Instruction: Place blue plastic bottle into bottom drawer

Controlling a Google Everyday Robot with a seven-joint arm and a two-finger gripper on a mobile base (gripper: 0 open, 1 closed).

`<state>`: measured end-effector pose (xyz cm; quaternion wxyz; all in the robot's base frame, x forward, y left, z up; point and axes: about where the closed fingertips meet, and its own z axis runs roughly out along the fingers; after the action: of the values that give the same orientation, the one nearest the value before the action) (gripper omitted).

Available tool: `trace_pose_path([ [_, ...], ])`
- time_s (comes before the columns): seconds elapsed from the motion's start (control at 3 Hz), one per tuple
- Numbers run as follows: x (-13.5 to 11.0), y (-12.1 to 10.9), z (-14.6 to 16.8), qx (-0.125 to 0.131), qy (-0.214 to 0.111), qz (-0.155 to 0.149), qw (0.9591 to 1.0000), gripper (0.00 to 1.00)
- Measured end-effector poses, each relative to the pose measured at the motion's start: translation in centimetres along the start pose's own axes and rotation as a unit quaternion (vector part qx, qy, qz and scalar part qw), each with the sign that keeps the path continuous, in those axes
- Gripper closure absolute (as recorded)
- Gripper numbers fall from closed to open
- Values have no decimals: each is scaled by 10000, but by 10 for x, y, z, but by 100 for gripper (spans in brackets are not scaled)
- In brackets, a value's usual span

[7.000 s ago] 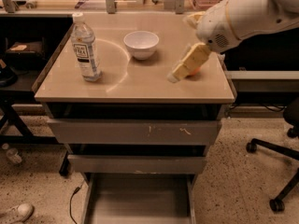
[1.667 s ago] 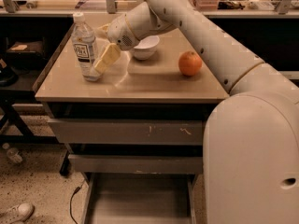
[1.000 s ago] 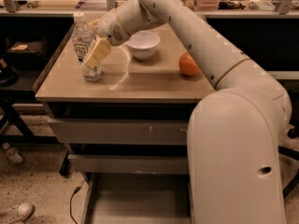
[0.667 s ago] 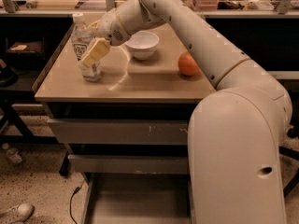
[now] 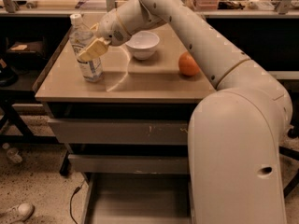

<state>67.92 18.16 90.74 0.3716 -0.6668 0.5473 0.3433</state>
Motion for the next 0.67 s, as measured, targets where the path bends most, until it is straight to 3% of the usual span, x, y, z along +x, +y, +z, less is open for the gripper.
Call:
trace_pose_path([
  [0.33, 0, 0, 0, 0, 0, 0, 10000, 88],
  [0.67, 0, 4, -7, 66, 84, -114, 9999, 100],
])
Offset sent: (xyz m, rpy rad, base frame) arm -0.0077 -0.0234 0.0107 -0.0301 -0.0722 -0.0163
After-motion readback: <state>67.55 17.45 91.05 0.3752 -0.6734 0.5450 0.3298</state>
